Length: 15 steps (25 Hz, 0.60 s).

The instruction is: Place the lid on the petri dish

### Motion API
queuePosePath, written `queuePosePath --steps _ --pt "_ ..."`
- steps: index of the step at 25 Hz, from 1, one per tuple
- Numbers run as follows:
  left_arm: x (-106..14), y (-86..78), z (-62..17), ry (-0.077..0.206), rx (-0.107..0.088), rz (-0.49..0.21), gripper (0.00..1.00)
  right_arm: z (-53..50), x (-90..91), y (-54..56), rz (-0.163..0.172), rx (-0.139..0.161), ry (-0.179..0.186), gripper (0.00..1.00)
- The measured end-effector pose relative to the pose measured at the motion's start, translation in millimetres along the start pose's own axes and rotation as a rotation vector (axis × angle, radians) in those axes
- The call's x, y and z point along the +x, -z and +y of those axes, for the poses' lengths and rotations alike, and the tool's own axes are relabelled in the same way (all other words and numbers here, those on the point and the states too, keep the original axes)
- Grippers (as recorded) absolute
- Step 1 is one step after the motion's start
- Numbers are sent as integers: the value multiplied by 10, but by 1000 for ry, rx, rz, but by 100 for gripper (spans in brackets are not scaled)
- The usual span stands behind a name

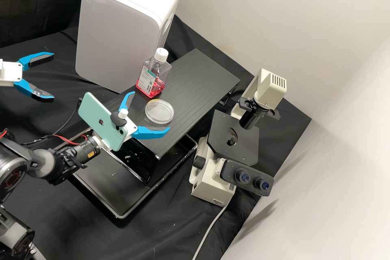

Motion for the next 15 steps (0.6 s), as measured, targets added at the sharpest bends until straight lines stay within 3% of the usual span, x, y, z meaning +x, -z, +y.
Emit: queuePosePath --steps 3,5,6,8,12,15 --pt "-7 4 5 -5 -5 19 100 -50 -97 31 17 1 23 100" --pt "-37 -9 10 -8 33 19 100 -86 -164 42 27 1 48 100" --pt "-56 -16 17 -12 38 17 100 -99 -191 37 28 4 57 100" --pt "-61 -30 24 -15 46 -1 100 -127 -234 27 26 36 76 100" --pt "-61 -30 24 -15 37 0 100 -175 -295 22 28 75 106 100" --pt "-61 -30 24 -15 37 0 100 -216 -344 18 26 81 132 100"
